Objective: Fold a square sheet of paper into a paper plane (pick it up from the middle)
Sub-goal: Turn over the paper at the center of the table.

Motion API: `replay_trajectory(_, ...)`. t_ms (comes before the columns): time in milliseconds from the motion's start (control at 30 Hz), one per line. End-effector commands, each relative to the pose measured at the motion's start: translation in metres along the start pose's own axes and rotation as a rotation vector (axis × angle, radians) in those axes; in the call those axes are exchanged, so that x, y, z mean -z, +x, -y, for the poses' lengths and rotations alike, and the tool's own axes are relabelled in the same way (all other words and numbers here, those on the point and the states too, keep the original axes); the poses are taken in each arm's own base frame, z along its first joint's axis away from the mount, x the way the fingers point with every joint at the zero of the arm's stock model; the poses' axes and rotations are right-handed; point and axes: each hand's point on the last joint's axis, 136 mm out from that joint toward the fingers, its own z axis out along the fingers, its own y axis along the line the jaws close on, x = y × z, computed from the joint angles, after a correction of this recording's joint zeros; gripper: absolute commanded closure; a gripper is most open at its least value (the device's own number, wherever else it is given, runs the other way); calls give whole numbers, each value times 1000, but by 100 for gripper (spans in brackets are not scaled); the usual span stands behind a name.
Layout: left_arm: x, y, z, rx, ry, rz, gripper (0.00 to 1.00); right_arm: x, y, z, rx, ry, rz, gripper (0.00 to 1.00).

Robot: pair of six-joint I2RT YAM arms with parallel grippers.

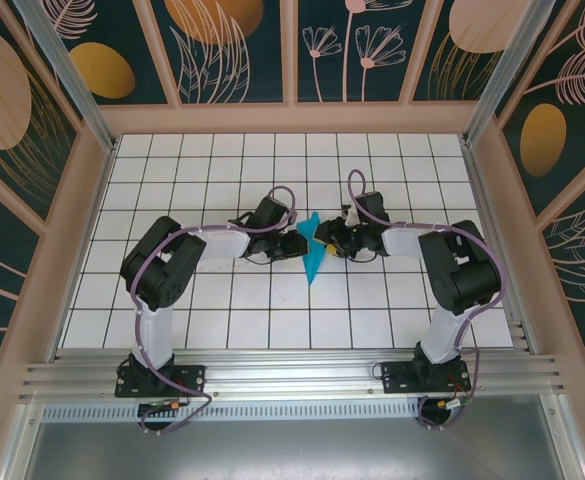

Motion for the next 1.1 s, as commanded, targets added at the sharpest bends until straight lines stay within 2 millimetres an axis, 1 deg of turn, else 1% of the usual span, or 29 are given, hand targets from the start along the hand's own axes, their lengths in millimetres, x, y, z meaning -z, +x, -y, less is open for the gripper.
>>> replay_trajectory(0,-7,24,-11,38,-25,-62,75,-4,7,1,-7,-27,-21,54)
replay_trajectory(133,-6,23,-14,62,-25,-43,75,0,14,6,-28,-36,-10,52)
replay_trajectory(267,-6,24,-15,80,-17,-27,75,2,20,-1,-34,-76,-5,51)
replay_trajectory(400,-6,24,-16,89,-14,-25,76,1,21,-6,-31,-96,5,51)
replay_trajectory(467,-6,25,-16,88,-18,-25,76,-1,17,-4,-31,-78,14,51)
replay_trajectory(667,-6,25,-18,87,-28,-24,76,-7,7,-9,6,-73,12,59)
replay_trajectory(800,-5,24,-19,88,-33,-17,78,-12,5,-8,27,-70,2,65)
replay_trajectory(1067,-4,24,-20,90,-39,-15,78,-20,3,-1,70,-21,-22,69)
